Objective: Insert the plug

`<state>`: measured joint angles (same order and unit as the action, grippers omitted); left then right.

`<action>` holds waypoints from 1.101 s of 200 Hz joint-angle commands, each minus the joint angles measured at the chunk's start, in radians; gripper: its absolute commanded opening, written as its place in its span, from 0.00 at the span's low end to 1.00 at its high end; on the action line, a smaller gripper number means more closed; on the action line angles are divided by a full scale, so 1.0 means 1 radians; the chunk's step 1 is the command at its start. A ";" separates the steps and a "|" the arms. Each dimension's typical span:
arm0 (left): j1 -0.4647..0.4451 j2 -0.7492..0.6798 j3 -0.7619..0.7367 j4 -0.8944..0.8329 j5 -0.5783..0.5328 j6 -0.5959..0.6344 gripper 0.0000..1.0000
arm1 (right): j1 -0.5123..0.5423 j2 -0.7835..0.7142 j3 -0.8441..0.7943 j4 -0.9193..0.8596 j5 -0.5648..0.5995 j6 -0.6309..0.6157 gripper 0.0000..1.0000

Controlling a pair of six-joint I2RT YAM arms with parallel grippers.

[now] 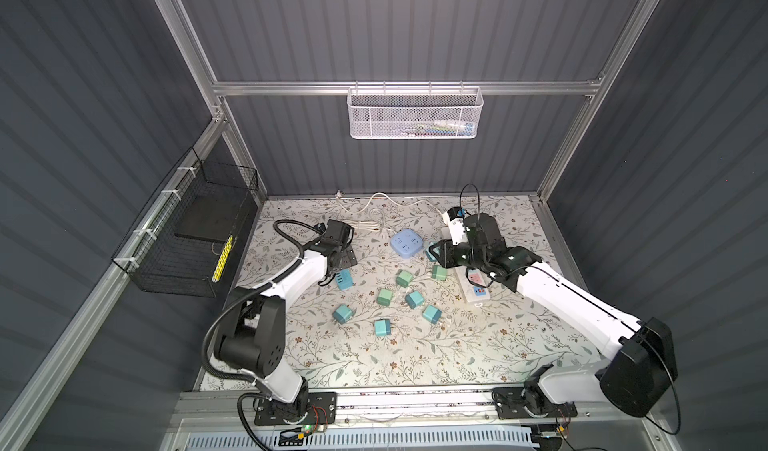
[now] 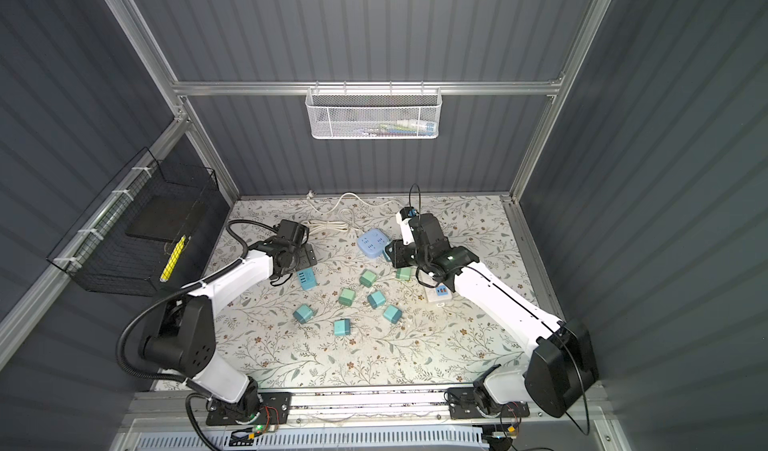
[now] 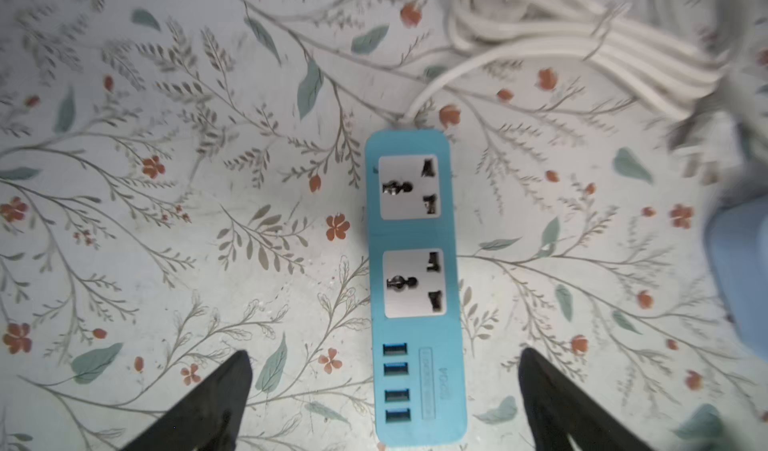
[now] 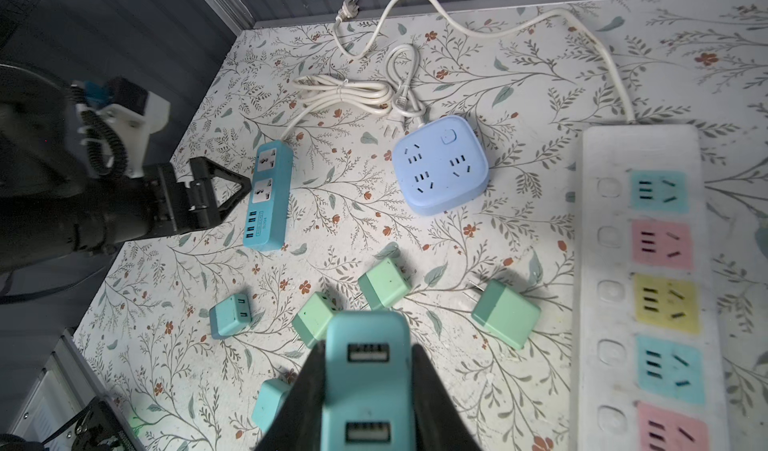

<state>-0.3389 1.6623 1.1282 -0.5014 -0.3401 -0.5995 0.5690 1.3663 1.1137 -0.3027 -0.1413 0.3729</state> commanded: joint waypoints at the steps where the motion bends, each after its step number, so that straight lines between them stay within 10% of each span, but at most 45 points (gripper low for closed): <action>1: 0.006 0.083 0.061 -0.056 0.082 0.002 1.00 | -0.002 -0.016 -0.018 0.018 0.006 -0.015 0.16; 34: 0.006 0.150 0.046 0.007 0.143 0.054 0.97 | -0.002 -0.016 -0.023 0.016 0.012 -0.027 0.15; 102: -0.053 0.107 -0.032 0.045 0.114 0.011 0.50 | -0.002 -0.031 -0.044 0.023 0.008 -0.022 0.14; 220: -0.376 -0.003 -0.173 0.065 -0.041 -0.424 0.46 | 0.004 -0.070 -0.082 0.040 0.023 -0.007 0.13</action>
<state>-0.6685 1.6707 0.9585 -0.4133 -0.3439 -0.9222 0.5694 1.3006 1.0458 -0.2901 -0.1268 0.3580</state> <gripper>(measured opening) 0.511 0.290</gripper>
